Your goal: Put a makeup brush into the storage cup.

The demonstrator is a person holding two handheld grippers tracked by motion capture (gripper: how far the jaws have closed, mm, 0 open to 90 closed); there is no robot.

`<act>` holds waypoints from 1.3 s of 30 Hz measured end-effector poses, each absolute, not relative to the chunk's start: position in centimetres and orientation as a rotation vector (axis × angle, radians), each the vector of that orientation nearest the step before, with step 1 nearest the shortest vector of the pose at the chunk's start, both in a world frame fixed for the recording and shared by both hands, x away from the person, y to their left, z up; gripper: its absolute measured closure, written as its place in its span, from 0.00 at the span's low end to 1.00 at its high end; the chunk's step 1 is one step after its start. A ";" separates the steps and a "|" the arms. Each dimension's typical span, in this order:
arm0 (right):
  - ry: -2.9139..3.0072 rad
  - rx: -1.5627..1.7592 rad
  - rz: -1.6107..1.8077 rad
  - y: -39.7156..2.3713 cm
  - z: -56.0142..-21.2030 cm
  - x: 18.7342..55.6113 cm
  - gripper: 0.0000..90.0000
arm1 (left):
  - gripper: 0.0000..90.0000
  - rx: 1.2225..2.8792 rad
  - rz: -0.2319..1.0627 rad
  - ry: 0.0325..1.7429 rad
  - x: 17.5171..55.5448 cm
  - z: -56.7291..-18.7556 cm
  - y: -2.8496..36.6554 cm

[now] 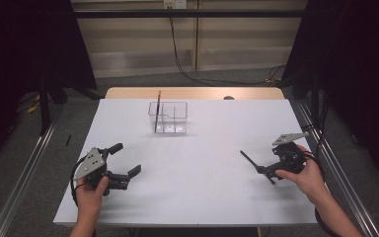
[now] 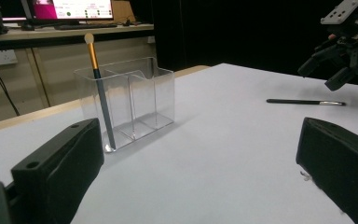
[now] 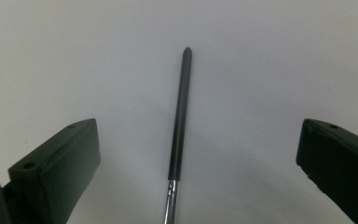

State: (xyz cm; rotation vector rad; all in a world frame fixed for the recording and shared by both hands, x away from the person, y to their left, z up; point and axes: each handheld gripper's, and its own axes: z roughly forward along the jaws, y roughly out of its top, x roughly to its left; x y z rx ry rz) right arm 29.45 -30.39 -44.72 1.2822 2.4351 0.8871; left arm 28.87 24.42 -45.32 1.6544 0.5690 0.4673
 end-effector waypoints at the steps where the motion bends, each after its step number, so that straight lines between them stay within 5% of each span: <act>1: 2.440 1.288 0.862 -30.3 -44.7 29.6 0.00 | 0.01 1.657 0.467 0.571 28.9 -45.3 24.4; 17: 2.526 1.380 0.695 -29.8 -44.9 30.3 0.11 | 0.01 1.648 0.474 0.574 28.9 -45.2 24.6; 32: 2.587 1.355 0.645 -29.8 -45.1 30.2 0.46 | 0.01 1.649 0.474 0.578 28.9 -45.2 24.7; 39: 2.605 1.342 0.642 -29.7 -45.0 30.0 0.54 | 0.01 1.654 0.474 0.575 28.9 -45.1 24.6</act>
